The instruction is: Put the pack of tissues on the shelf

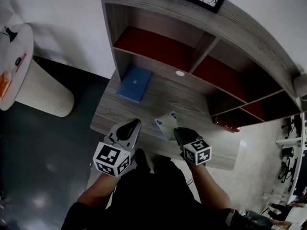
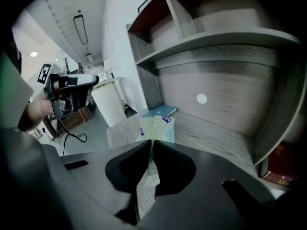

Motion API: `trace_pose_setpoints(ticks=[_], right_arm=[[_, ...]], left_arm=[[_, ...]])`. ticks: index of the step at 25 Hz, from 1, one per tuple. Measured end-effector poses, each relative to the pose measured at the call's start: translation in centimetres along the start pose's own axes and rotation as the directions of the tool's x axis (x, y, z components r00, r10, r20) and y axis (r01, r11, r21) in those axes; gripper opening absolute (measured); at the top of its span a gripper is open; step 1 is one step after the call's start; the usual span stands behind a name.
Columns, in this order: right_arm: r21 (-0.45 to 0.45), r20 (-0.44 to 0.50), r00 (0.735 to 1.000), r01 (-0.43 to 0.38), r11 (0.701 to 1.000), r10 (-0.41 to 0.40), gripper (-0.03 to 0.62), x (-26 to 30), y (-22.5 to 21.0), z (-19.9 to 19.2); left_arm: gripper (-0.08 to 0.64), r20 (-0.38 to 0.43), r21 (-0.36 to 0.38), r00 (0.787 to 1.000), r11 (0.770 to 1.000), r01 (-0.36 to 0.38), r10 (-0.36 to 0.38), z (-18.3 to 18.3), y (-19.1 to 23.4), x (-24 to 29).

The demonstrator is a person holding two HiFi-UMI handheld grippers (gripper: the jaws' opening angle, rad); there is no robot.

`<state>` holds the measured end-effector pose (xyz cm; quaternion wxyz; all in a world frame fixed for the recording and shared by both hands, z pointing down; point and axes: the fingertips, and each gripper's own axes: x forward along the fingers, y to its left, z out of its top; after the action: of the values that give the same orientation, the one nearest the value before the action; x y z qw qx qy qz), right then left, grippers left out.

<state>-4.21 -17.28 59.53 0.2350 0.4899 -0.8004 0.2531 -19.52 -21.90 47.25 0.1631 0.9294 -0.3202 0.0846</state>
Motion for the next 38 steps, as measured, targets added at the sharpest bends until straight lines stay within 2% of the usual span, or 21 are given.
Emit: trace_pose_setpoints(ticks=[12,22,38], right_arm=[[0.048,0.132,0.991,0.009,0.999,-0.015,0.026,-7.1,-3.2,2.2],[0.033,0.190,0.982,-0.017,0.999,0.011,0.025,-15.3,-8.7,1.7],[-0.042,0.237,0.971,-0.028,0.999,0.038,0.023,-27.8,-19.4,-1.1]], left_arm=[[0.020,-0.018,0.069,0.998,0.996,0.061,-0.060,1.5,-5.0,3.7],[0.021,-0.021,0.100,0.996,0.991,0.086,-0.084,2.8,-13.7,9.3],[0.021,-0.003,0.155,0.999,0.987,0.053,-0.053,4.2,-26.9,16.2]])
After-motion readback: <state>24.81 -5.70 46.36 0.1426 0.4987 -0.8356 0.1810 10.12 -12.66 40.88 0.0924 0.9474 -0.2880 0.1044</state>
